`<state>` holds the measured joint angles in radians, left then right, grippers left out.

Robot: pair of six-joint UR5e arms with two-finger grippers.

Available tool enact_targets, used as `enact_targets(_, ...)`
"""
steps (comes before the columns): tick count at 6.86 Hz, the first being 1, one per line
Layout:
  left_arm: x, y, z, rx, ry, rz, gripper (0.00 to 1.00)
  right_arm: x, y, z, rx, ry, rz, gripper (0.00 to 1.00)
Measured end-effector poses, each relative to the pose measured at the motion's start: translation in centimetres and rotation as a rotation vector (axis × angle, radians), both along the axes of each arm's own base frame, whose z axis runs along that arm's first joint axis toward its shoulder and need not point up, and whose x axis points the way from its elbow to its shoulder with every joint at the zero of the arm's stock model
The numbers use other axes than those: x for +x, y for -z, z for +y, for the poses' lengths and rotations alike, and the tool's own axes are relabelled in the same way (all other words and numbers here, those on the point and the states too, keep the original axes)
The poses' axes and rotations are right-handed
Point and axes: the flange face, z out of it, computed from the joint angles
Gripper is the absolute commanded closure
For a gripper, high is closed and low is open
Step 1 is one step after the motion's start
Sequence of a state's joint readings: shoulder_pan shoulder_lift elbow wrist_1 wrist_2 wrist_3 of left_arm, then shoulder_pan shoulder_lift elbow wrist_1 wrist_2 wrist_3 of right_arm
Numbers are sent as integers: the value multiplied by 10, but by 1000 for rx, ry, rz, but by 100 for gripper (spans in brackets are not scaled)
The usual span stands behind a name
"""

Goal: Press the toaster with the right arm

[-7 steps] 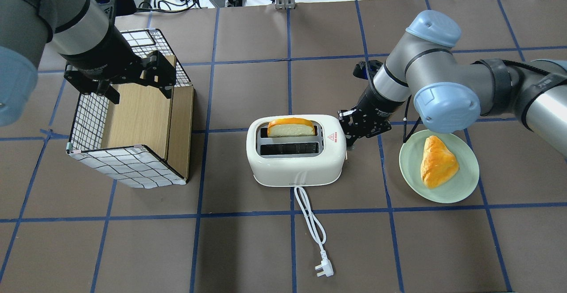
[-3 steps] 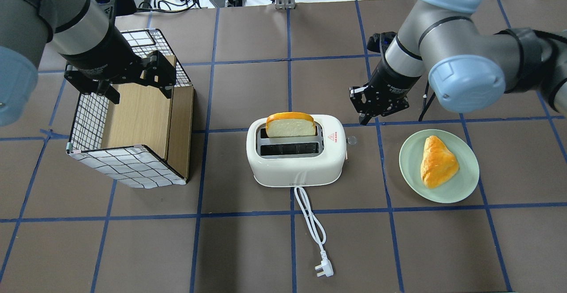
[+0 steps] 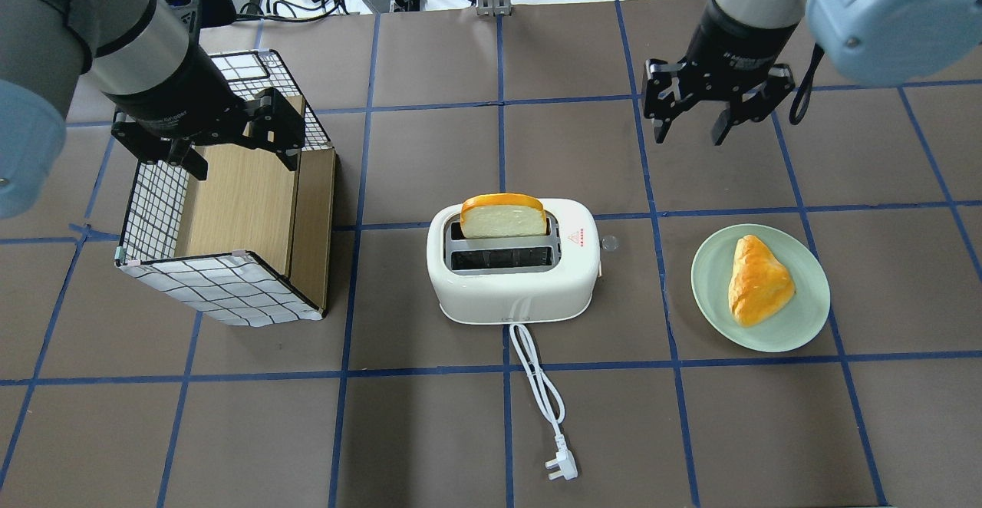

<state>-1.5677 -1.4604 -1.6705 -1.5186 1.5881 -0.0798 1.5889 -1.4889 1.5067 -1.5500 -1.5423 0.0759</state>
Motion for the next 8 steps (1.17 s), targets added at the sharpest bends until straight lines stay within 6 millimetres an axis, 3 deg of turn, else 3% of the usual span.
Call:
enact_targets(1, 0, 0, 0, 0, 0, -1, 0, -4, -27, 0, -27, -6, 56, 2)
enact_targets(2, 0, 0, 0, 0, 0, -1, 0, -7, -41, 2, -46, -13, 99, 1)
enact_targets(5, 0, 0, 0, 0, 0, 0, 0, -6, -50, 3, -70, -29, 91, 1)
enact_targets(8, 0, 0, 0, 0, 0, 0, 0, -2, -47, -1, -86, -50, 52, 1)
